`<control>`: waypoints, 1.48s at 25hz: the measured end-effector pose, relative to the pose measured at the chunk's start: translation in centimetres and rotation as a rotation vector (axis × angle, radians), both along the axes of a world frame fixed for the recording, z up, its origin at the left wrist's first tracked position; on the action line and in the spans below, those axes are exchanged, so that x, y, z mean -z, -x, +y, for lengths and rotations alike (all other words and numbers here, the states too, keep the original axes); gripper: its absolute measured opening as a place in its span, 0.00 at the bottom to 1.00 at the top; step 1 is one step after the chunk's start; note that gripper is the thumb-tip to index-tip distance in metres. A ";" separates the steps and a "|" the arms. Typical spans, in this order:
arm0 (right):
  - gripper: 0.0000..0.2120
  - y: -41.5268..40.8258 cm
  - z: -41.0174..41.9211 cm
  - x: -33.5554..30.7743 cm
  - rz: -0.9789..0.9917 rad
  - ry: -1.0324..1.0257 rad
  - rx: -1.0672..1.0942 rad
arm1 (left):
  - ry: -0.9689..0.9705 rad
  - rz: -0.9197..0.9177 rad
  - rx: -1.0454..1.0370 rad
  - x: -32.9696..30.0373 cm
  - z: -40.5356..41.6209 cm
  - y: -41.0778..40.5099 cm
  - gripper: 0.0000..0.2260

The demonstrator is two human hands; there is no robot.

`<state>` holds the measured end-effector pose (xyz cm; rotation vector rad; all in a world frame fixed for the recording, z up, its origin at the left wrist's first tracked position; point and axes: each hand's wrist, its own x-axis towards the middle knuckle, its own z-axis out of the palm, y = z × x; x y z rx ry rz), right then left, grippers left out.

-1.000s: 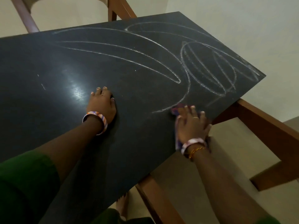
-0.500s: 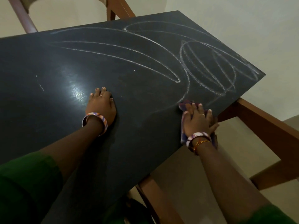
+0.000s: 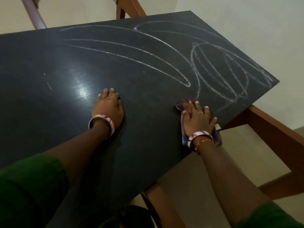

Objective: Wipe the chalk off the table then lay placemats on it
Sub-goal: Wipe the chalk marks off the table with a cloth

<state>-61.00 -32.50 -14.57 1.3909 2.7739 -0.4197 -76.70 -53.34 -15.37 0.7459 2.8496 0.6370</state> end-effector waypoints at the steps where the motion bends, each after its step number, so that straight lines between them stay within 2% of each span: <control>1: 0.23 0.5 -2.1 -0.1 -0.002 -0.027 -0.047 | 0.001 0.005 -0.003 0.1 0.1 0.0 0.15; 4: 0.24 1.3 -9.5 0.4 0.037 -0.068 -0.406 | -0.008 0.007 -0.013 0.2 0.3 0.2 0.15; 6: 0.24 1.5 -9.3 0.7 0.013 -0.076 -0.553 | -0.008 0.004 -0.016 0.1 0.3 0.1 0.15; 8: 0.24 1.5 -4.7 0.7 -0.002 -0.112 -0.423 | -0.005 0.002 -0.023 -0.2 0.2 -0.1 0.15; 12: 0.24 0.3 4.0 0.1 0.005 0.003 0.101 | 0.022 -0.001 -0.039 -0.6 0.4 -0.3 0.15; 14: 0.24 1.5 2.3 0.1 0.014 -0.032 0.124 | 0.027 -0.011 -0.043 -0.7 0.5 -0.2 0.15; 16: 0.24 3.8 -3.0 0.5 0.026 -0.094 -0.092 | 0.026 -0.010 -0.042 -0.7 0.4 -0.1 0.16; 18: 0.24 5.6 -8.9 0.8 0.064 -0.089 -0.400 | -0.005 -0.012 -0.035 -0.6 0.2 0.0 0.16; 20: 0.24 6.4 -10.2 0.8 0.040 -0.063 -0.571 | -0.054 -0.013 -0.029 -0.4 -0.2 0.2 0.17; 22: 0.24 5.4 -5.9 0.9 0.018 -0.091 -0.454 | -0.042 0.015 -0.046 -0.1 -0.5 0.4 0.17; 26: 0.24 0.1 4.4 0.0 -0.015 -0.017 0.069 | 0.049 -0.002 -0.169 -0.2 0.1 0.1 0.23; 29: 0.24 1.1 4.0 -0.2 -0.037 -0.025 0.168 | 0.109 0.002 -0.156 0.0 0.6 0.2 0.25; 33: 0.24 8.4 -4.0 1.1 0.033 -0.110 -0.144 | 0.152 0.000 -0.140 0.2 0.5 0.5 0.25; 37: 0.23 12.2 -9.0 0.9 0.056 -0.051 -0.489 | 0.168 -0.007 -0.126 0.2 0.4 0.5 0.25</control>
